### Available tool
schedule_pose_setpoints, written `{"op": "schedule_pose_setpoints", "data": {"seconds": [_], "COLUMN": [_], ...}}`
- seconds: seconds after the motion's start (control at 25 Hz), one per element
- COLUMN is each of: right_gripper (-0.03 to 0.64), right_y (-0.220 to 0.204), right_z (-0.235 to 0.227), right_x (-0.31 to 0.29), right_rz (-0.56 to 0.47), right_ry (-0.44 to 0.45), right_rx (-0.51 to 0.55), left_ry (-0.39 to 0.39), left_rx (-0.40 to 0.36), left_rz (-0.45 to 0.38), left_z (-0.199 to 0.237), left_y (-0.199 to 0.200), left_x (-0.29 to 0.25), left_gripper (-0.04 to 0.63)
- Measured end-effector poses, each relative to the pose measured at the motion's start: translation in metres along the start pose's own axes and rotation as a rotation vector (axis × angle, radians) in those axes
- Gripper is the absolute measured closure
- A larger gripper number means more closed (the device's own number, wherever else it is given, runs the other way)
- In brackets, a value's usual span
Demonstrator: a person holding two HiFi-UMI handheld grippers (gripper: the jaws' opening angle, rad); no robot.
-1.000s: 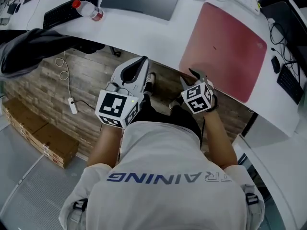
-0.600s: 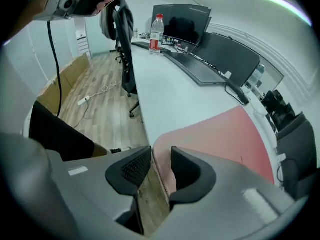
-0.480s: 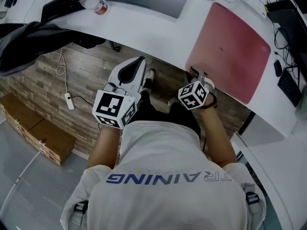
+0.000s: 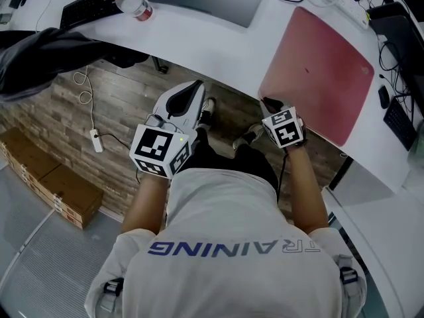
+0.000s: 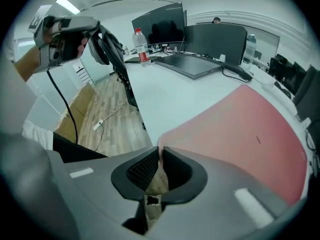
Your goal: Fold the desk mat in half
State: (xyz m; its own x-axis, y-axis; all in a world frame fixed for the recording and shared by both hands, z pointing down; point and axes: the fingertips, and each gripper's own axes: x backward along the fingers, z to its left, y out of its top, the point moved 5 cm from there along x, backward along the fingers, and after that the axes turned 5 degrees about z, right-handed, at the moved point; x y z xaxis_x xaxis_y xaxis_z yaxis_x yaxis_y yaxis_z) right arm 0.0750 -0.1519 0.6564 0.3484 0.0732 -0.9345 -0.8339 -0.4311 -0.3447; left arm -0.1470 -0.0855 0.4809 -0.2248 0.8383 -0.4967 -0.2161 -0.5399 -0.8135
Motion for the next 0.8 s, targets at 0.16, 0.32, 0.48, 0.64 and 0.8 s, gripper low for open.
{"op": "schedule_pose_setpoints", "data": {"seconds": [0.16,0.32,0.48,0.64,0.8], "right_gripper": [0.581,0.591,0.592,0.592,0.592], "right_y": [-0.002,-0.004,-0.006,-0.011,-0.027], "right_z": [0.002,-0.006,-0.011,-0.021,-0.046], "right_x": [0.006,0.016,0.043,0.072,0.109], "right_rz": [-0.043,-0.125,-0.229,-0.286,-0.372], "right_ry": [-0.045,-0.039,-0.055,-0.102,-0.139], "right_rx": [-0.007,-0.07,-0.173,-0.195,-0.296], "left_ry": [-0.016,-0.03,-0.065,-0.124,-0.19], "left_rx": [-0.008,-0.032,-0.056,-0.087,-0.13], "left_rz": [-0.008,-0.016,-0.026,-0.043,-0.055], "left_z": [-0.01,-0.02,-0.033,-0.059,-0.094], "left_y": [0.004,0.01,0.019,0.033,0.044], "left_x": [0.0,-0.001,-0.006,-0.015,-0.028], "left_gripper": [0.592,0.592,0.592,0.592,0.592]}}
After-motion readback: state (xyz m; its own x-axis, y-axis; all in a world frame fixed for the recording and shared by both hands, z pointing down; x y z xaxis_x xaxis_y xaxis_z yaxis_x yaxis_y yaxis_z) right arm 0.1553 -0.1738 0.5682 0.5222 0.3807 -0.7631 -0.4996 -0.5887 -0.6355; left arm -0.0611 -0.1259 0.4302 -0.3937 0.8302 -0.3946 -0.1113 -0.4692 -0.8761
